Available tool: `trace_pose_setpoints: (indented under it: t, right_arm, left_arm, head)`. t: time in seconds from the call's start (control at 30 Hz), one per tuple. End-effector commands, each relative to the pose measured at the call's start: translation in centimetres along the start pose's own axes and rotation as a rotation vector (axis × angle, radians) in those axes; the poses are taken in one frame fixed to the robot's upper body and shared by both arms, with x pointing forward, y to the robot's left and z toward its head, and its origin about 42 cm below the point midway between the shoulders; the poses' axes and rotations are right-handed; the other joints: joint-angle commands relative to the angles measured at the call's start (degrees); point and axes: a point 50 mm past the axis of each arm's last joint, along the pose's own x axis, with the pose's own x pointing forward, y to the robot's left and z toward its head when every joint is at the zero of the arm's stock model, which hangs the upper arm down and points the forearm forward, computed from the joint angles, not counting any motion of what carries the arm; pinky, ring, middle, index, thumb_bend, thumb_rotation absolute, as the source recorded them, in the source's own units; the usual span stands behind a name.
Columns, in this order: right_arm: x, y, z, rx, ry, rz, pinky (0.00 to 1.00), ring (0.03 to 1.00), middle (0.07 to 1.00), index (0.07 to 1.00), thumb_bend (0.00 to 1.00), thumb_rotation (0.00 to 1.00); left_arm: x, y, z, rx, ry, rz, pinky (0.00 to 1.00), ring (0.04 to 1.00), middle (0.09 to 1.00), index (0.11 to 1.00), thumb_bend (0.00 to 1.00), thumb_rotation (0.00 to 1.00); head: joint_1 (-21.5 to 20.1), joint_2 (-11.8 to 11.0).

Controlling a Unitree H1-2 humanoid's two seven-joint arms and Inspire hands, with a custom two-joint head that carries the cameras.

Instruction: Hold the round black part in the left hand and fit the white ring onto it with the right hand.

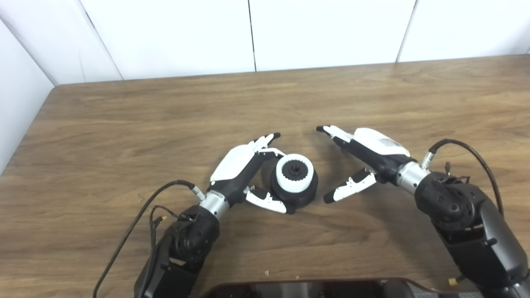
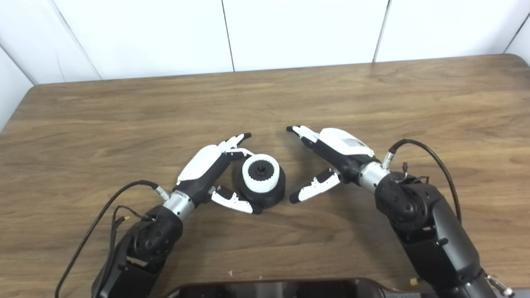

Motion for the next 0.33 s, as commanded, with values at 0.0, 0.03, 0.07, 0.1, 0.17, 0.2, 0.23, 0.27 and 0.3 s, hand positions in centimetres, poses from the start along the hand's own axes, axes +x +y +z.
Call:
trace_pose_setpoints:
  t: [0.0, 0.03, 0.07, 0.1, 0.17, 0.2, 0.23, 0.27, 0.3]
  right_arm:
    - [0.11, -1.01, -0.41, -0.028, 0.019, -0.014, 0.87, 0.96, 1.0, 1.0, 1.0, 0.47]
    - [0.11, -1.0, -0.38, -0.027, 0.019, -0.016, 0.87, 0.961, 1.0, 1.0, 1.0, 0.47]
    - [0.11, -0.99, -0.36, -0.027, 0.016, -0.02, 0.87, 0.961, 1.0, 1.0, 1.0, 0.47]
    - [0.12, -0.99, -0.34, -0.027, 0.015, -0.022, 0.87, 0.96, 1.0, 1.0, 1.0, 0.46]
    - [0.12, -1.0, -0.29, -0.027, 0.012, -0.026, 0.87, 0.959, 1.0, 1.0, 1.0, 0.46]
    - [0.11, -0.99, -0.26, -0.027, 0.011, -0.027, 0.87, 0.96, 1.0, 1.0, 1.0, 0.46]
    - [0.11, -1.0, -0.22, -0.026, 0.01, -0.028, 0.87, 0.96, 1.0, 1.0, 1.0, 0.46]
    - [0.1, -0.99, -0.18, -0.023, 0.009, -0.03, 0.88, 0.96, 1.0, 1.0, 1.0, 0.46]
    - [0.1, -0.97, -0.16, -0.021, 0.008, -0.032, 0.88, 0.96, 1.0, 1.0, 1.0, 0.45]
  left_arm:
    - [0.61, 1.51, 1.02, 0.016, -0.067, 0.055, 1.0, 1.0, 1.0, 0.625, 0.95, 0.34]
    - [0.64, 1.5, 1.01, 0.016, -0.066, 0.054, 1.0, 1.0, 1.0, 0.625, 0.95, 0.34]
    - [0.65, 1.49, 1.01, 0.018, -0.067, 0.054, 1.0, 1.0, 1.0, 0.626, 0.95, 0.34]
    - [0.67, 1.49, 1.0, 0.019, -0.067, 0.054, 1.0, 1.0, 1.0, 0.626, 0.95, 0.34]
    - [0.7, 1.51, 0.99, 0.023, -0.067, 0.053, 1.0, 1.0, 1.0, 0.627, 0.95, 0.34]
    - [0.7, 1.52, 0.99, 0.025, -0.067, 0.053, 1.0, 1.0, 1.0, 0.628, 0.95, 0.34]
    - [0.7, 1.55, 0.99, 0.024, -0.068, 0.055, 1.0, 1.0, 1.0, 0.628, 0.95, 0.34]
    - [0.7, 1.58, 1.0, 0.024, -0.069, 0.056, 1.0, 1.0, 1.0, 0.627, 0.95, 0.34]
    - [0.7, 1.6, 0.99, 0.024, -0.07, 0.058, 1.0, 1.0, 1.0, 0.626, 0.95, 0.34]
  head:
    - [0.04, 0.04]
    - [0.1, 0.04]
    - [0.17, 0.08]
    - [0.22, 0.07]
    - [0.26, 0.19]
    - [0.3, 0.15]
    - [0.39, 0.13]
    - [0.36, 0.14]
    - [0.32, 0.13]
